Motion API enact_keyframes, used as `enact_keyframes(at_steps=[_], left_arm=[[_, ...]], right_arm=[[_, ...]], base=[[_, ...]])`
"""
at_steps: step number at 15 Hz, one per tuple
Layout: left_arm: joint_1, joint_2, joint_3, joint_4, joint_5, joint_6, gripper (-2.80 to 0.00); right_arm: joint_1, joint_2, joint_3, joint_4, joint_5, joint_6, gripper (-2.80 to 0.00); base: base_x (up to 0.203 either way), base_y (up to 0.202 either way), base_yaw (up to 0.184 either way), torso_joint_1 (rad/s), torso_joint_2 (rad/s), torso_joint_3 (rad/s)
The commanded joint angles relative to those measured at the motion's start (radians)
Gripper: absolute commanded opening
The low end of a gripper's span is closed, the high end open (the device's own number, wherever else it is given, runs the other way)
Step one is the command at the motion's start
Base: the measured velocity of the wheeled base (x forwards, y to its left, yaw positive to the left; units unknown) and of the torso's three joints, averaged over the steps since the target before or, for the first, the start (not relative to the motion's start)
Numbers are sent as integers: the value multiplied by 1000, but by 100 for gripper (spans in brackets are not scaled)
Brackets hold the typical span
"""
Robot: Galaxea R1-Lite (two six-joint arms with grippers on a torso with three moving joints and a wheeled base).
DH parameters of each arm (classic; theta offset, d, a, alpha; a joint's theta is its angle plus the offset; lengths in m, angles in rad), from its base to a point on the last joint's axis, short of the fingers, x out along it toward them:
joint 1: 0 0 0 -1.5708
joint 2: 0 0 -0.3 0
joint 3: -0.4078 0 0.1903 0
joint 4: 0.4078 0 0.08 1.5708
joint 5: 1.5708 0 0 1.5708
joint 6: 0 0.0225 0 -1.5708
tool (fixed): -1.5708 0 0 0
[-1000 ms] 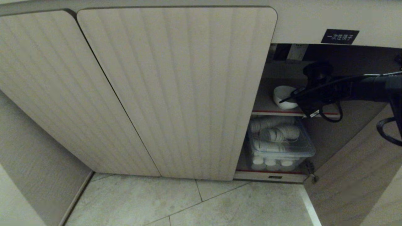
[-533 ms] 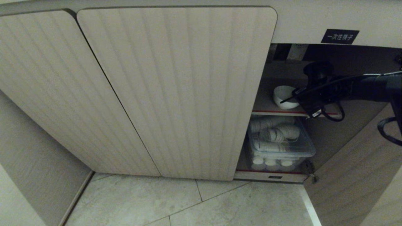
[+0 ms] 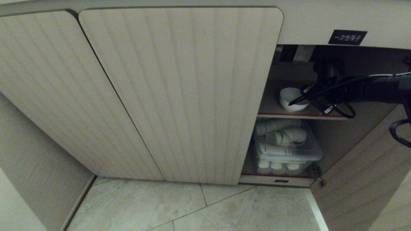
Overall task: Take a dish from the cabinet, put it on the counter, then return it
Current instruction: Put it back into the cabinet
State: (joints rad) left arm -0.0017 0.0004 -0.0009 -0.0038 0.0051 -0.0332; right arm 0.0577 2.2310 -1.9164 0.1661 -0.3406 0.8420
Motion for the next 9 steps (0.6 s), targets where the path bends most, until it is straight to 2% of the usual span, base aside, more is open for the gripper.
enact_keyframes(at_steps=[1,3,7,9], left_arm=[[0,0,0,-1,1,-1,-280],[0,0,0,-1,1,-1,-280],[0,0,0,-1,1,-1,-280],[0,0,1,-1,0,-1,-280]], right_arm=[[0,-14,58,-103,-4,-109,0],[-1,-24,116,-229,-12,-219,0],[-1,-34,243,-543,-34,-530,0],[0,-36,262,-657,-32,-598,0]], base=[[0,0,0,0,0,0],[0,0,0,0,0,0],[0,0,0,0,0,0],[0,0,0,0,0,0]])
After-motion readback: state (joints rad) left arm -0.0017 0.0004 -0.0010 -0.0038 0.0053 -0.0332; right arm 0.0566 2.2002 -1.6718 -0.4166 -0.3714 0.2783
